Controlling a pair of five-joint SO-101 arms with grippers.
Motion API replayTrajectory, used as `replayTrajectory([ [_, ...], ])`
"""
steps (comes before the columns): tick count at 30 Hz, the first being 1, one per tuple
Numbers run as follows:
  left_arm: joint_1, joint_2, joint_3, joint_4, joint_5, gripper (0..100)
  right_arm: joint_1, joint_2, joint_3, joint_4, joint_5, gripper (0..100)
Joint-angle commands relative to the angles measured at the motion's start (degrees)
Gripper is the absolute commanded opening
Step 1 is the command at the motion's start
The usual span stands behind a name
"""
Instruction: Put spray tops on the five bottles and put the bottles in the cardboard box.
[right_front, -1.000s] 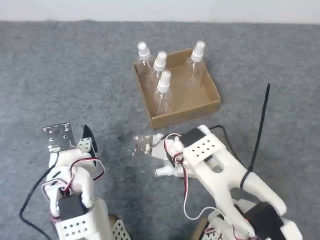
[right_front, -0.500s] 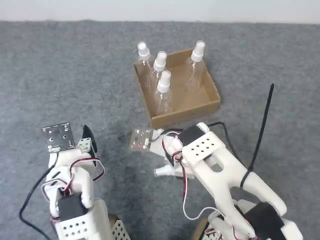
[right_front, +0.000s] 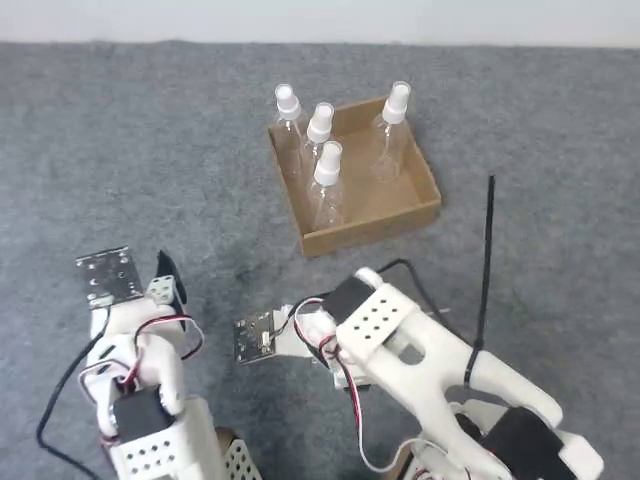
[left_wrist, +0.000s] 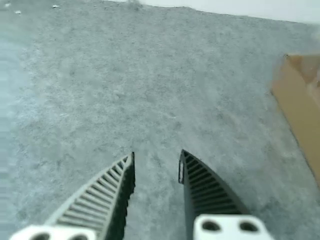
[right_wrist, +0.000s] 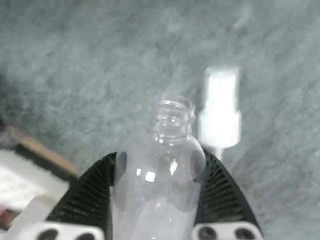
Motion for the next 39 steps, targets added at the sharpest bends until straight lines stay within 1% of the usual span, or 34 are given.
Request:
replayTrajectory([
  [1, -2.55, -1.05, -0.92, -3.6, -0.26, 14, -0.84, -2.77, 2.64, -7.87, 0.44, 3.2],
  [3, -2.64, -1.05, -0.92, -3.6, -0.26, 14, -0.84, -2.77, 3.52, -10.68, -0.18, 3.1],
  [9, -2.64, -1.05, -0.92, -3.6, -0.26, 14, -0.84, -1.89, 4.13, -19.21, -5.27, 3.2],
  [14, -2.64, -1.05, -0.92, -3.6, -0.26, 14, -0.66, 6.11, 3.78, -30.11, -10.2, 3.2],
  [17, -2.64, -1.05, -0.92, -3.6, -0.26, 14, 0.22, 9.1, 2.9, -33.8, -14.07, 3.1],
  [23, -2.64, -1.05, -0.92, -3.6, -0.26, 14, 4.79, 7.34, -2.11, -31.34, -21.01, 3.1],
  [26, -2.64, -1.05, -0.92, -3.6, -0.26, 14, 6.11, 4.0, -2.2, -31.34, -24.18, 3.1],
  [28, -2.64, -1.05, -0.92, -3.6, -0.26, 14, 6.9, 0.4, -2.2, -29.41, -26.11, 3.1],
  [35, -2.37, -1.05, -0.92, -3.25, -0.35, 14, 7.96, -16.75, -2.2, -20.09, -26.99, 3.3],
  [39, -2.29, -1.05, -1.1, -1.85, -0.35, 20, 10.07, -22.29, -2.02, -15.87, -26.99, 3.4],
])
